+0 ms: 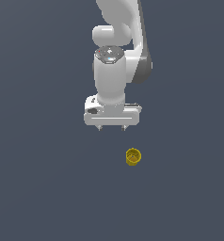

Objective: Pick up the object and move it to a goal position.

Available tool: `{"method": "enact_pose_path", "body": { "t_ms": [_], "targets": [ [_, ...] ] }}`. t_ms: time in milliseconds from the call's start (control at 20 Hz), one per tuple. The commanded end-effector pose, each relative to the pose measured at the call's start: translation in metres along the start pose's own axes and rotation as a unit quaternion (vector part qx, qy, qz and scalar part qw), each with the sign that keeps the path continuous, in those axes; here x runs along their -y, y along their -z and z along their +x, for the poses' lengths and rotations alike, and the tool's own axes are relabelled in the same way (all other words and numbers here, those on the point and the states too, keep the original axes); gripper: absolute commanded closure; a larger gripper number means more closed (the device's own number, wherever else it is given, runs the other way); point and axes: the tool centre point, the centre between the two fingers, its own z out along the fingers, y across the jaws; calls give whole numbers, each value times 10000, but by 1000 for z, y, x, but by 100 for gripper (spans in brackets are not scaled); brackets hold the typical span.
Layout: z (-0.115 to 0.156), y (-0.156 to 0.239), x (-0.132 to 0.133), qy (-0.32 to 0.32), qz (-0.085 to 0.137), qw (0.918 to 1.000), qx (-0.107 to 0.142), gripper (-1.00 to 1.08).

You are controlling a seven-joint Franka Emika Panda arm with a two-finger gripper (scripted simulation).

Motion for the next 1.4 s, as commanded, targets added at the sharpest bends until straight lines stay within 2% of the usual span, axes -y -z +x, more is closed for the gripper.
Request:
{"method": "enact_pose_path", "body": {
  "t_ms": [0,400,800,1100,1350],
  "targets": [
    [0,0,0,0,0,10000,0,-92],
    [-14,-18,12,124,44,9996,258,-92],
    [-11,-21,15,252,37,9993,266,-92],
    [1,-32,27,752,10,9968,282,-92],
    [17,-48,43,1437,-14,9892,302,-92]
  ]
}}
